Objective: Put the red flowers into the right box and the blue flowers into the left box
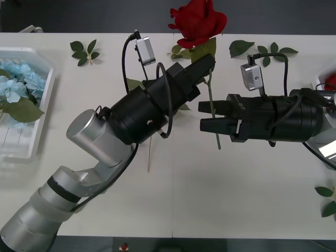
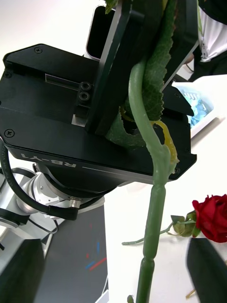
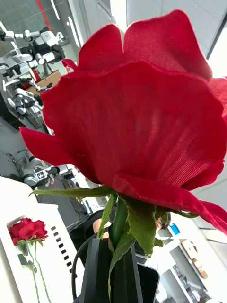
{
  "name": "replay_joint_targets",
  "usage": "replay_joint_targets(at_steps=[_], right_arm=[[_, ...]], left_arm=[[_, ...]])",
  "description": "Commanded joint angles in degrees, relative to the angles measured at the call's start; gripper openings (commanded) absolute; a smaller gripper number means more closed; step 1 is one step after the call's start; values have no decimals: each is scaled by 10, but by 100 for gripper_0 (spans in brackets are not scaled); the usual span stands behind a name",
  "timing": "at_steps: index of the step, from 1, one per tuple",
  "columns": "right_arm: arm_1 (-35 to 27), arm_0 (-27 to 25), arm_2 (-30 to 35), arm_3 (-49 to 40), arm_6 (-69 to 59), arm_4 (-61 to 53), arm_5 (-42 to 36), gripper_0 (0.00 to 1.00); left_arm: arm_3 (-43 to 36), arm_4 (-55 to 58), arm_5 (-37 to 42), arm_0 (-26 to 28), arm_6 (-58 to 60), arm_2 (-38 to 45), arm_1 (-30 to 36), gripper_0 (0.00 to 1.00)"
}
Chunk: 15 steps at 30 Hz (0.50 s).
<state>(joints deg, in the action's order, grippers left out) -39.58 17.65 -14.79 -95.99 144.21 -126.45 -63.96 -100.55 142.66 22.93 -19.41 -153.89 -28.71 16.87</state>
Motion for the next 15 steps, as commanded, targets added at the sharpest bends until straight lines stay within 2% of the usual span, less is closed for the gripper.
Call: replay_joint_targets(at_steps=[1, 14, 15], right_arm=[[6, 10, 7, -21, -19, 0, 4, 0], [6, 10, 7, -21, -23, 0, 5, 0], [6, 10, 7, -21, -22, 0, 5, 0]], left_arm=[[-19, 0, -2, -20, -11, 9, -18, 0], [-18, -1, -1, -20, -11, 10, -17, 0], [-19, -1, -2, -20, -11, 10, -16, 8]])
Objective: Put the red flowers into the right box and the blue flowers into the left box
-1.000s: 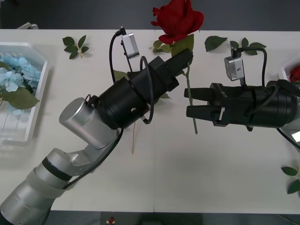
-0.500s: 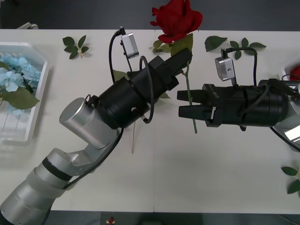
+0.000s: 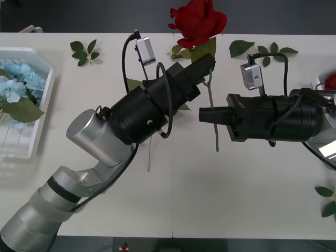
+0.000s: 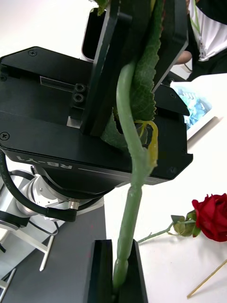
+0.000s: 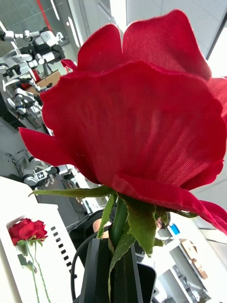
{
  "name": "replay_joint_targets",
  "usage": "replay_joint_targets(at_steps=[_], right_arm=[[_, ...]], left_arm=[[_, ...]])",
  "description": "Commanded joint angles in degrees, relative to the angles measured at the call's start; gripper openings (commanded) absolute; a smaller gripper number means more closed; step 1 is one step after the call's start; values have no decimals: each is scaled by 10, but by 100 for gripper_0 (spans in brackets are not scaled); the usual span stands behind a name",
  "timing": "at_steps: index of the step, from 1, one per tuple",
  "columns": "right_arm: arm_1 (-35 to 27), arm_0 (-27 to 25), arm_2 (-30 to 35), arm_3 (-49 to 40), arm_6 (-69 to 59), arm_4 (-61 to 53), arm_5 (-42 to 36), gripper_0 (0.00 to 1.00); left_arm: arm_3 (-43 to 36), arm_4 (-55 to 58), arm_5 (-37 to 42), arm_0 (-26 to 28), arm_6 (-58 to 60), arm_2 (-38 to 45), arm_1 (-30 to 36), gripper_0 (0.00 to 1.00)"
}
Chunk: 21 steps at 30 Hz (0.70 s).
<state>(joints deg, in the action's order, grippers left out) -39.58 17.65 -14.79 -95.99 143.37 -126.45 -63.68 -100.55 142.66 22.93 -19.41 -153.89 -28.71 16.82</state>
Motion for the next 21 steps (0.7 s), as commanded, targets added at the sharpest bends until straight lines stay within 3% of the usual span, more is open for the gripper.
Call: replay_joint_targets(at_steps=[1, 2, 5, 12, 21], right_arm=[[6, 10, 7, -21, -14, 0, 2, 0], [6, 10, 7, -21, -14, 0, 2, 0], [6, 10, 7, -21, -14, 0, 2, 0], [6, 10, 8, -21, -18, 0, 2, 0], [-27, 10, 26, -22, -56, 0, 2, 0]], left_arm=[[-19, -1, -2, -20, -11, 10, -14, 21], [-18, 0, -2, -20, -11, 10, -12, 35], [-18, 1, 0, -19, -11, 10, -2, 51], [-19, 17, 35, -11, -11, 15, 46, 53], [-19, 39, 167, 46, -11, 41, 179, 54]])
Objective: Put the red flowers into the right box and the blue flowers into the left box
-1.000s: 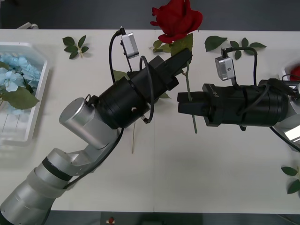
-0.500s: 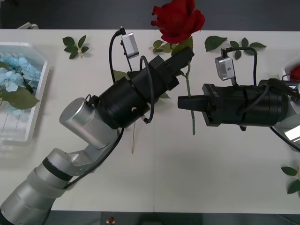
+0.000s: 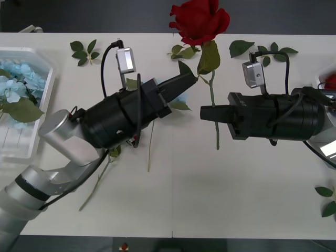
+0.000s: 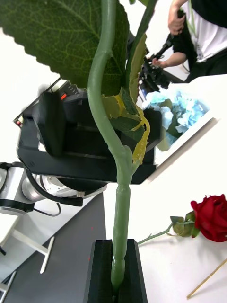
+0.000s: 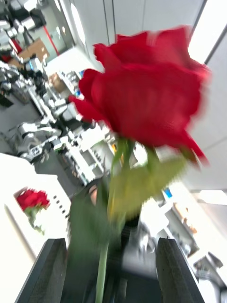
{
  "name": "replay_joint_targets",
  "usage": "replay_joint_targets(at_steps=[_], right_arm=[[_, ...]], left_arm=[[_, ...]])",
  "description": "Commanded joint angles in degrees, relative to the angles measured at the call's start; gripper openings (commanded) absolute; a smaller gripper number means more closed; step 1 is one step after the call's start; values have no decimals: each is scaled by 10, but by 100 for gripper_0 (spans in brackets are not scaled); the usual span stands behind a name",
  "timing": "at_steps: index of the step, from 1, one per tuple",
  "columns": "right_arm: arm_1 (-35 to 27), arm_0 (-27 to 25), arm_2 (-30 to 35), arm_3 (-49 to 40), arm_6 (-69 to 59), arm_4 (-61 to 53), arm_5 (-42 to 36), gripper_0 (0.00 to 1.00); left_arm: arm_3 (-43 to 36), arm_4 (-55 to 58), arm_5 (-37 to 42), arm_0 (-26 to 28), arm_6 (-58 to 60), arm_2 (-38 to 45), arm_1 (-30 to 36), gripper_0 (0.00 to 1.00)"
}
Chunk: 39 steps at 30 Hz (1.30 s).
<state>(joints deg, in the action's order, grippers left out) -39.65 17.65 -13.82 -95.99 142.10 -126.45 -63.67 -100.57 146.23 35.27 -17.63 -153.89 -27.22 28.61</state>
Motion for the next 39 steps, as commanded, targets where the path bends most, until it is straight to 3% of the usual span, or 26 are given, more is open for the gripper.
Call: replay_joint_targets(at_steps=[1, 6, 11, 18, 26, 32, 39], right_arm=[[-36, 10, 17, -23, -53, 2, 2, 0], [-102, 10, 33, -28, -111, 33, 0, 0], [-180, 9, 45, -28, -181, 70, -8, 0], [-298, -16, 67, -5, -311, 104, -3, 0], [-358, -18, 83, 91, -386, 194, -33, 0], [-360, -17, 104, 165, -388, 277, -48, 0], [-360, -17, 120, 237, -383, 362, -34, 0]], left_arm=[[-19, 2, 52, 34, -11, 30, 77, 54], [-16, -42, 72, 46, -11, 39, 184, 54], [29, -83, 98, 28, -11, 41, 240, 54], [175, -166, 247, -45, -11, 72, 226, 54], [284, -319, 392, -128, 54, 139, 200, 54], [246, -481, 449, -144, 199, 200, 183, 54], [135, -627, 412, -111, 366, 200, 170, 54]])
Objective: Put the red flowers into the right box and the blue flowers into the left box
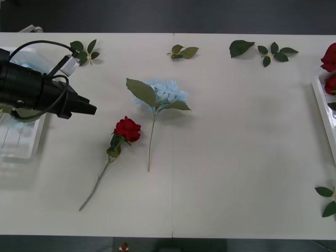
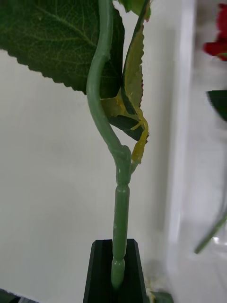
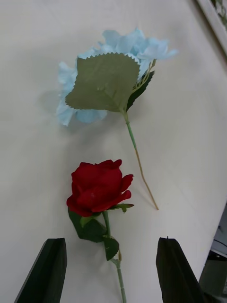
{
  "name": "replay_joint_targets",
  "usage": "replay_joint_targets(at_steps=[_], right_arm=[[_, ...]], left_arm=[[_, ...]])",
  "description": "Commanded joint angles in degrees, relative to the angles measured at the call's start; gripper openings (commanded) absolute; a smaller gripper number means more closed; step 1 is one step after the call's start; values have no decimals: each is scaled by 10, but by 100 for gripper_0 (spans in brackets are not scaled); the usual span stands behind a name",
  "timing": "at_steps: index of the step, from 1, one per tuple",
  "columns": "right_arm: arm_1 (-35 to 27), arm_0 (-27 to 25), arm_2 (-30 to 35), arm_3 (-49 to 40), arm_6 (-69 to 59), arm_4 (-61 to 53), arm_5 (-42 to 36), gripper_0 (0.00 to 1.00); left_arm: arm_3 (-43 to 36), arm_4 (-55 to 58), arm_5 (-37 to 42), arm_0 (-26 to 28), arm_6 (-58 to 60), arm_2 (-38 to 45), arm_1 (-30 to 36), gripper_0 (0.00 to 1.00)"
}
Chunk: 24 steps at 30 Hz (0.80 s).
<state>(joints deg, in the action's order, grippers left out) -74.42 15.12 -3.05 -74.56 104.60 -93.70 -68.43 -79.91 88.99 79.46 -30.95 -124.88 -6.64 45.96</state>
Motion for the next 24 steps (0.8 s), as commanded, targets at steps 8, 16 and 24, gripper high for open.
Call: replay_joint_targets(at_steps=[8, 16, 24], right_arm=[[-8, 8, 14, 79, -4, 116, 50, 0], [8, 8, 14, 125, 7, 179, 102, 0], [25, 8, 14, 150, 8, 204, 146, 0]], left_arm=[[-205, -182, -109, 105, 192, -36, -14, 57], [-257, -298, -215, 172, 242, -110, -16, 61], [-248, -395, -278, 186, 256, -168, -17, 61]])
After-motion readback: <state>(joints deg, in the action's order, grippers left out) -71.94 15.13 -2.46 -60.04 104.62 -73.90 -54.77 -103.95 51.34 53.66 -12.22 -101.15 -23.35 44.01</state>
